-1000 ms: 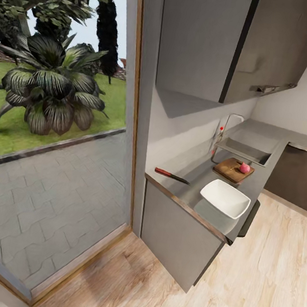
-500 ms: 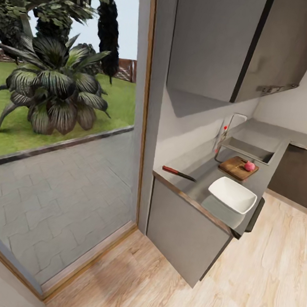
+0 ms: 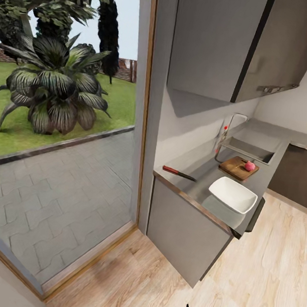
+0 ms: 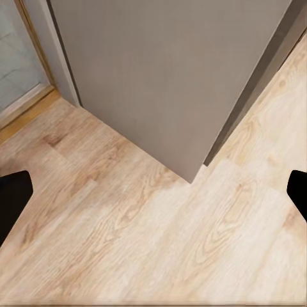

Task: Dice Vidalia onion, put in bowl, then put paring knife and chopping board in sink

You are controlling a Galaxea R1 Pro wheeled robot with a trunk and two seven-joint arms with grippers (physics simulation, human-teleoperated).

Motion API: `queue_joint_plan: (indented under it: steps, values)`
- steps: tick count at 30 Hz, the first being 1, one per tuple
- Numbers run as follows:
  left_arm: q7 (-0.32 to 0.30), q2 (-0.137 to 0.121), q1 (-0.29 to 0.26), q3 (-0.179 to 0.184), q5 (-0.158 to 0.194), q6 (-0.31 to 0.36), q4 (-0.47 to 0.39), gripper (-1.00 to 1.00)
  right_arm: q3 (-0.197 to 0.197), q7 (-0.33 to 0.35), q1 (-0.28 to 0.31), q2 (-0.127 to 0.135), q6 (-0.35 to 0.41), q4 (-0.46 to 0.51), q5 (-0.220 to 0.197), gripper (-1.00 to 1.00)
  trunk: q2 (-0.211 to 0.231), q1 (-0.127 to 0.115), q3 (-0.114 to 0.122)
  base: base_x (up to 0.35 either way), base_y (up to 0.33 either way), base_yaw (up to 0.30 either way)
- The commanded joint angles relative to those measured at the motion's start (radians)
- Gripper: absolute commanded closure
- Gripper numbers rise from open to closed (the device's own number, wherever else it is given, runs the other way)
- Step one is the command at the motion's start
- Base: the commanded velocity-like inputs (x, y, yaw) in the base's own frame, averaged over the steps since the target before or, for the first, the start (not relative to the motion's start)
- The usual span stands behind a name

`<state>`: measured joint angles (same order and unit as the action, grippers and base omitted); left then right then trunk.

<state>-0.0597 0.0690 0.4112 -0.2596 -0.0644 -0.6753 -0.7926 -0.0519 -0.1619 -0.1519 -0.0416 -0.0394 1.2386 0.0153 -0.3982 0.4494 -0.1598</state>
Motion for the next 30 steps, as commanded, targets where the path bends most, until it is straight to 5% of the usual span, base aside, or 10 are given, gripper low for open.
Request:
queue_joint_plan:
  steps: [1, 11, 19, 25, 27, 30]
  values:
    - [-0.006, 0.002, 0.0, -0.006, -0.006, -0.001, -0.001, -1.0, -0.001, -0.006, 0.0, 0.0, -0.001, 0.0, 0.002, -1.0, -0.002, 0.001, -0.002, 0.0, 0.0, 0.0]
    - [-0.006, 0.002, 0.0, -0.006, -0.006, -0.001, 0.0, -1.0, 0.0, -0.038, 0.001, -0.005, 0.023, 0.09, 0.005, -1.0, -0.002, 0.001, -0.002, 0.0, 0.0, 0.0]
    - [-0.007, 0.003, 0.0, -0.004, -0.008, -0.001, 0.014, -1.0, -0.002, -0.087, 0.015, -0.054, 0.21, 0.265, 0.016, -1.0, -0.002, 0.001, -0.002, 0.0, 0.0, 0.0]
    - [-0.008, 0.003, 0.0, -0.004, -0.009, -0.001, 0.019, -1.0, -0.008, -0.097, 0.091, -0.104, 0.291, 0.316, 0.097, -1.0, -0.002, 0.001, -0.002, 0.0, 0.0, 0.0]
    - [-0.008, 0.003, 0.0, -0.004, -0.009, -0.001, 0.02, -1.0, -0.027, -0.099, 0.13, -0.133, 0.341, 0.322, 0.161, -1.0, -0.002, 0.001, -0.002, 0.0, 0.0, 0.0]
    - [-0.008, 0.003, 0.0, -0.004, -0.009, -0.001, 0.023, -1.0, -0.05, -0.1, 0.202, -0.133, 0.415, 0.325, 0.243, -1.0, -0.002, 0.001, -0.002, 0.0, 0.0, 0.0]
